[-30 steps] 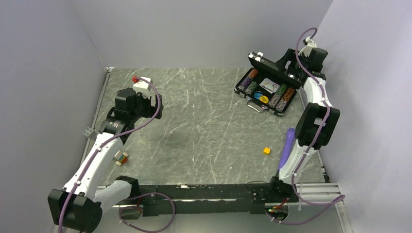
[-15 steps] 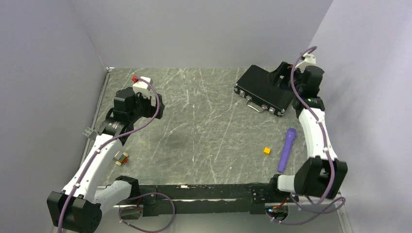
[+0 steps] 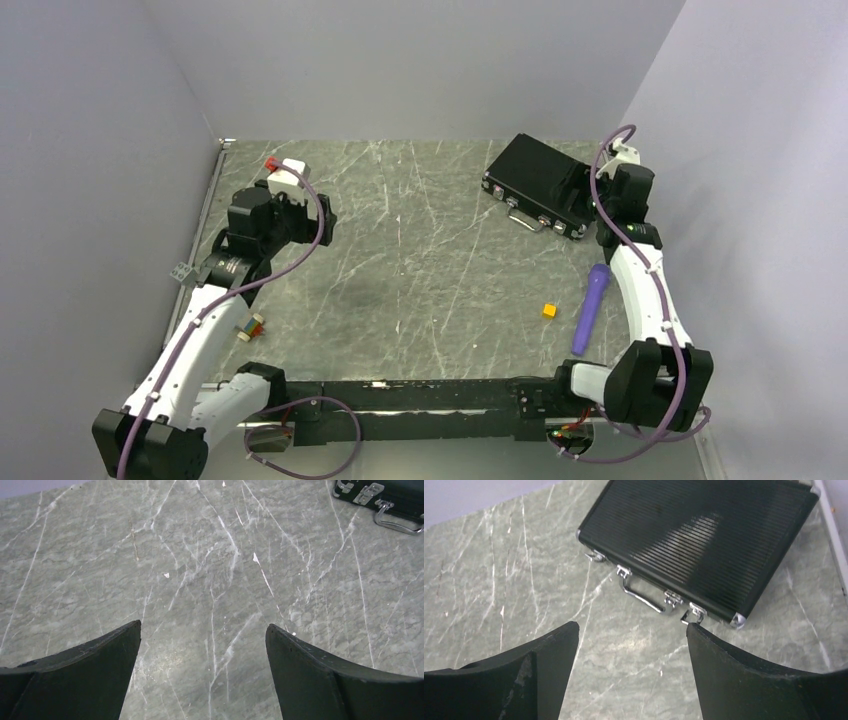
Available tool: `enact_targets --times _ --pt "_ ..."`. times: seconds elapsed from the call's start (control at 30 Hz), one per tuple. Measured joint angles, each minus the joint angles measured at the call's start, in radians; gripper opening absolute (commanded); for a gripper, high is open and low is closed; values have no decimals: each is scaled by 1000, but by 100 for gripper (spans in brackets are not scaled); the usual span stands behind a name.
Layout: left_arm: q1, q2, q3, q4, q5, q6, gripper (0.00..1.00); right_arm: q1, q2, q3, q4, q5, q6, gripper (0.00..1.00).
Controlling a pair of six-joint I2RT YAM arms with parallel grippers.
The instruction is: Pack up texas hold em set
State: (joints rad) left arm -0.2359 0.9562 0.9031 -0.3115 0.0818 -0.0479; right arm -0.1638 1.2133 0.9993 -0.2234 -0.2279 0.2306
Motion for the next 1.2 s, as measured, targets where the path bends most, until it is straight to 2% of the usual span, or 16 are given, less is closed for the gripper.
enact_targets --times 0.17,0.3,0.43,0.53,0.7,0.93,1.2 --pt "0 -23 0 1 0 -2 98 0 -49 -69 -12 -10 7 79" --pt "0 -23 0 0 0 -2 98 0 -69 -134 -6 -25 12 72" --pt "0 -23 0 0 -1 -2 98 0 -68 -187 -4 -29 26 63" --pt "0 -23 0 1 -2 -1 98 0 -57 -210 10 -37 46 53" --pt "0 -23 0 1 -6 -1 98 0 -3 -225 54 -43 71 43" --pt "0 -23 0 1 -9 -1 98 2 69 -233 95 -20 85 33" --pt "0 -23 0 1 -8 -1 98 2 157 -220 146 48 84 29"
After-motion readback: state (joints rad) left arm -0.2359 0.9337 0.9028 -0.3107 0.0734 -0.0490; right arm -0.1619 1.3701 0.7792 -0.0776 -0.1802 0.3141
